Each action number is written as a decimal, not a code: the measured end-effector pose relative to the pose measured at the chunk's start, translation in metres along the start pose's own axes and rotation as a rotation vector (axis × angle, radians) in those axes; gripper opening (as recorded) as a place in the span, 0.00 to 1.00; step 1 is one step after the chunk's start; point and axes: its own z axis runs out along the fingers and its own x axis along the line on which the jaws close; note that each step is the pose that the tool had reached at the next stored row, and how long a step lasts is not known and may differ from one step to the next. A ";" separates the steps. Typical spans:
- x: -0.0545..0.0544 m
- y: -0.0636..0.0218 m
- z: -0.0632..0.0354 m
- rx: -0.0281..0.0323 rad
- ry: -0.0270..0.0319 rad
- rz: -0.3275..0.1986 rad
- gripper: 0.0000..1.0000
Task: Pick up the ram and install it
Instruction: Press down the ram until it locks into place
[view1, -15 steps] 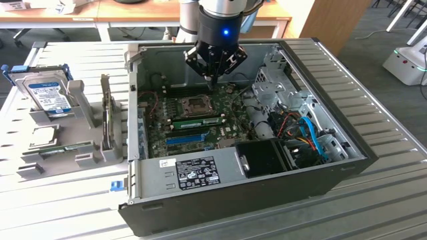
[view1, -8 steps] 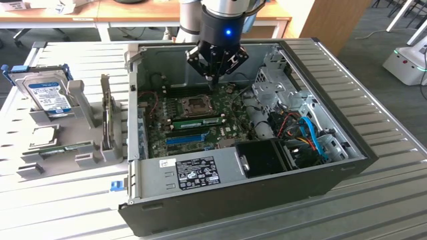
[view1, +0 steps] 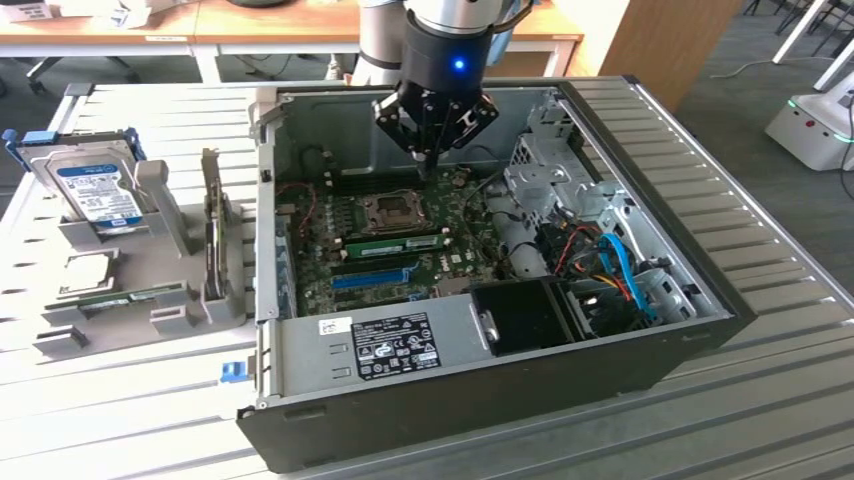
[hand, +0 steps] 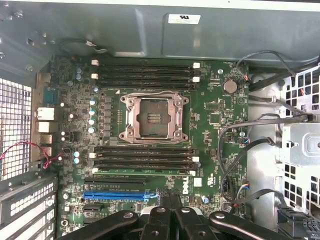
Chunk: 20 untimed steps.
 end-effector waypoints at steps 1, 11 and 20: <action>0.000 0.0000 0.0001 0.0001 0.0000 0.000 0.11; 0.019 0.0000 0.0004 -0.0001 -0.0002 0.000 0.11; 0.022 0.0000 0.0003 0.0001 0.0007 0.000 0.11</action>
